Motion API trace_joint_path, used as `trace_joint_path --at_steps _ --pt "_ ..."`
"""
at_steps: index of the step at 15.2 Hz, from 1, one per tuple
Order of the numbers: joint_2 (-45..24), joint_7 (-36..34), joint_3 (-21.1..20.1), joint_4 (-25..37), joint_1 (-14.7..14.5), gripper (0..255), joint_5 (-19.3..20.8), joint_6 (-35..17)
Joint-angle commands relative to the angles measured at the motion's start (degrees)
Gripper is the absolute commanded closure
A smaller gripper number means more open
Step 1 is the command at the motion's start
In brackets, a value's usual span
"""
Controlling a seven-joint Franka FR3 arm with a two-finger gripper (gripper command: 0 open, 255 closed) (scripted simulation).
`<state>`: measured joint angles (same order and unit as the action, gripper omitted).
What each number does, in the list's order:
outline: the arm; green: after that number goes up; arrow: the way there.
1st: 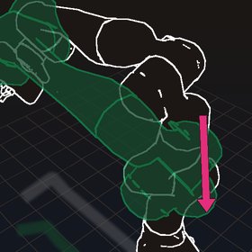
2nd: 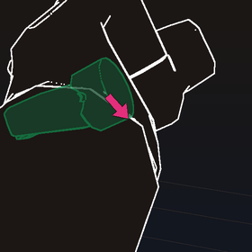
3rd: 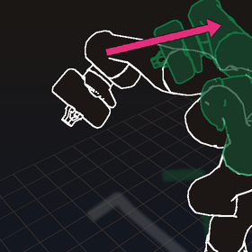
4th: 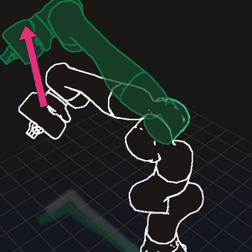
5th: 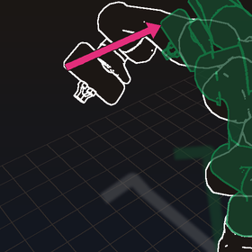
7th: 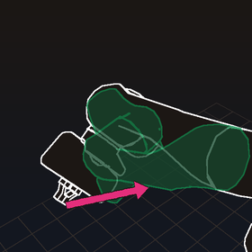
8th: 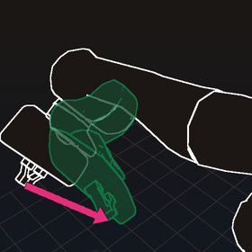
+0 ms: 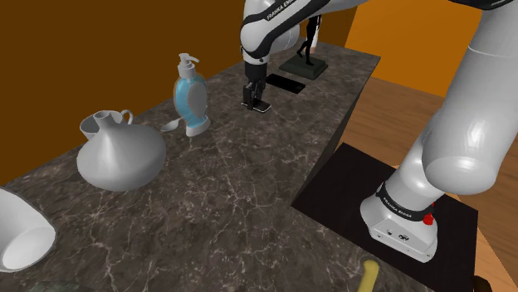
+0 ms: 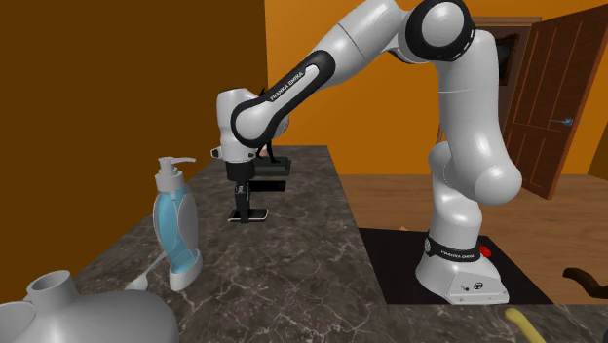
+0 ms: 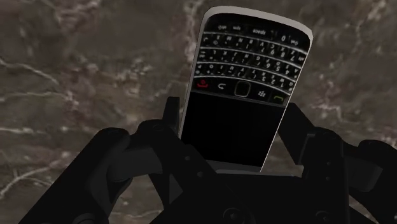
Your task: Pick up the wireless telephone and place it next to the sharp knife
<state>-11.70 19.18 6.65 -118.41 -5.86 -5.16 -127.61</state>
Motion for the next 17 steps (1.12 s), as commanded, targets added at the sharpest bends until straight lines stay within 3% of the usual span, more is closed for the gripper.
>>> trace_joint_path --at_steps 1,17 --pt "0.0 0.0 0.0 -0.1 0.0 255 0.0 0.0" --pt "5.6 -1.2 0.2 5.5 -0.2 255 1.3 11.2"
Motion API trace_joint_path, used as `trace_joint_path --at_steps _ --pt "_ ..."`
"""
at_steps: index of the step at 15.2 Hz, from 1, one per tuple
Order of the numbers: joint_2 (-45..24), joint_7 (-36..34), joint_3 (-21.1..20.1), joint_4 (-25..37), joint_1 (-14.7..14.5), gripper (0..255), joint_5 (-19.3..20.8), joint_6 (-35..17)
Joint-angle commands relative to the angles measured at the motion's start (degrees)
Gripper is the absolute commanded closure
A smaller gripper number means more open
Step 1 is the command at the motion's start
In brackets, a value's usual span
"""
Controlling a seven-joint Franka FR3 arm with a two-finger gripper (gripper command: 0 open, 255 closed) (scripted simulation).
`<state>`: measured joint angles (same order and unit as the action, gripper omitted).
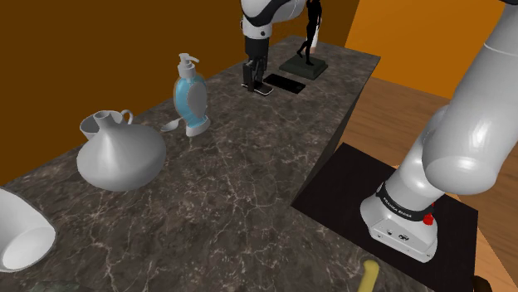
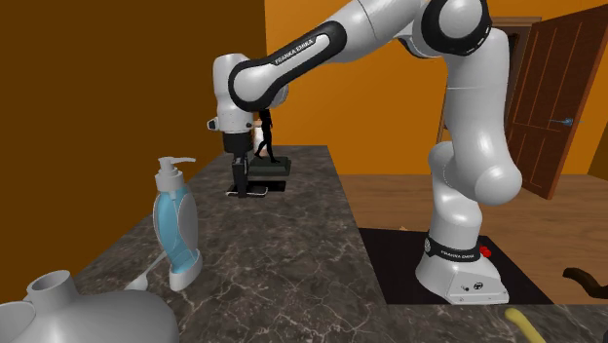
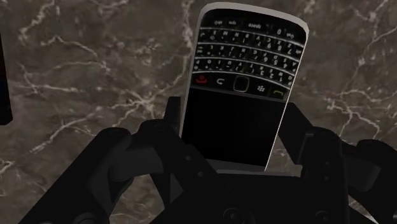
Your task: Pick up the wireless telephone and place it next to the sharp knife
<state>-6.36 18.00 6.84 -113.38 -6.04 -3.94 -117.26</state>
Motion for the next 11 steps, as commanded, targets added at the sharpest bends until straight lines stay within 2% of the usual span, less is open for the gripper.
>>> trace_joint_path --at_steps 1,11 --pt "2.2 -0.9 -0.3 -1.9 -0.5 255 0.3 0.2" --pt "19.9 -10.3 -5.3 -22.2 -4.8 255 0.8 -2.9"
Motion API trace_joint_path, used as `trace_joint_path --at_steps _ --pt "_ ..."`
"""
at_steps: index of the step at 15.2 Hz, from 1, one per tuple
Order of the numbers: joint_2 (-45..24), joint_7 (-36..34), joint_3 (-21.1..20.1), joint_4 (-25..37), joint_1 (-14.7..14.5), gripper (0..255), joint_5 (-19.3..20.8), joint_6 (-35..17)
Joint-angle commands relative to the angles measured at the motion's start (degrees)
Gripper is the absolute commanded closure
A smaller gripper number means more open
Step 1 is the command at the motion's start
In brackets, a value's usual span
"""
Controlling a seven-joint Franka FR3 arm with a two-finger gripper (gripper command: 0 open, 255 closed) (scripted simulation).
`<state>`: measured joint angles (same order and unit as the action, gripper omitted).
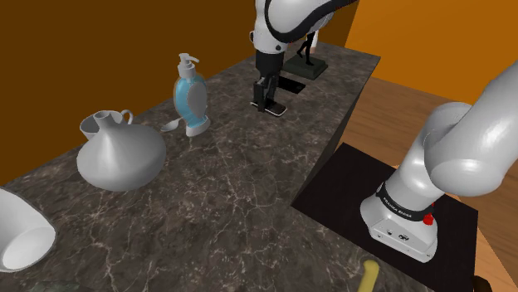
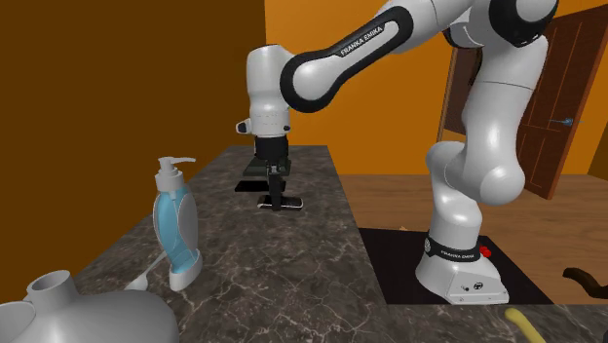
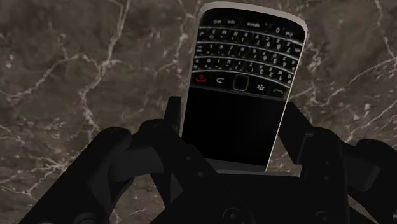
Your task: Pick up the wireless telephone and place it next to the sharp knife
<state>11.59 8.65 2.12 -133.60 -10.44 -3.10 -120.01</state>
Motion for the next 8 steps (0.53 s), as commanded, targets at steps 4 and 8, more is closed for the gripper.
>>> trace_joint_path --at_steps 4,8 --pt "8.6 -5.0 -3.3 -8.5 -2.3 255 -1.2 -0.2" --pt "15.1 -9.2 -6.5 -14.0 -4.7 255 -3.1 0.5"
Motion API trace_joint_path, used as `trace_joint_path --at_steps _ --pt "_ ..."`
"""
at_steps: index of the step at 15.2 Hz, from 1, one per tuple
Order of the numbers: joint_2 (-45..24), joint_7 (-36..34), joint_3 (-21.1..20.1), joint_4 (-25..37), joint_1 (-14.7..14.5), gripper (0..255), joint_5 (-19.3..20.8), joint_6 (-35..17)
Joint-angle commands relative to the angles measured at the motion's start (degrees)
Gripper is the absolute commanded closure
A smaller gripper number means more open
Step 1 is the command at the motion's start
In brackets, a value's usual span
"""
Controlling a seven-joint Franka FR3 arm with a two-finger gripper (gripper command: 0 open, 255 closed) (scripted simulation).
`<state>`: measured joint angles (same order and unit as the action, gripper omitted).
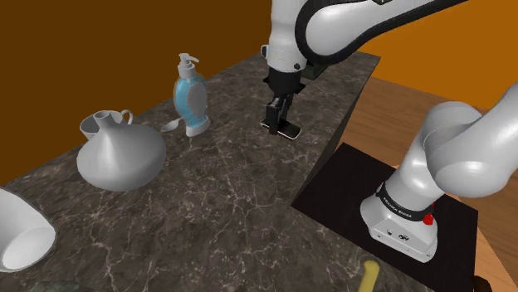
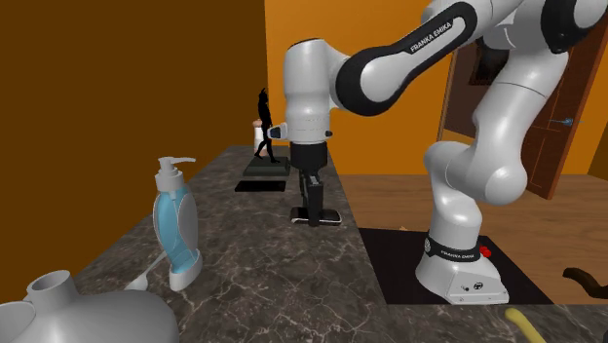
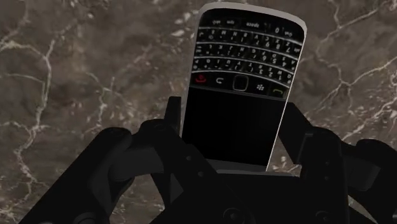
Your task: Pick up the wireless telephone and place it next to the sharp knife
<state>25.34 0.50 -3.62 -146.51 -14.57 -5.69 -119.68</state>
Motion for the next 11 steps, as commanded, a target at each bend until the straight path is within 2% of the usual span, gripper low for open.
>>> trace_joint_path --at_steps 1,11 --pt "2.9 -2.1 -1.6 -2.3 -1.2 255 -1.1 0.4" --pt "16.3 -14.5 -11.3 -10.9 -10.3 255 -9.3 4.1"
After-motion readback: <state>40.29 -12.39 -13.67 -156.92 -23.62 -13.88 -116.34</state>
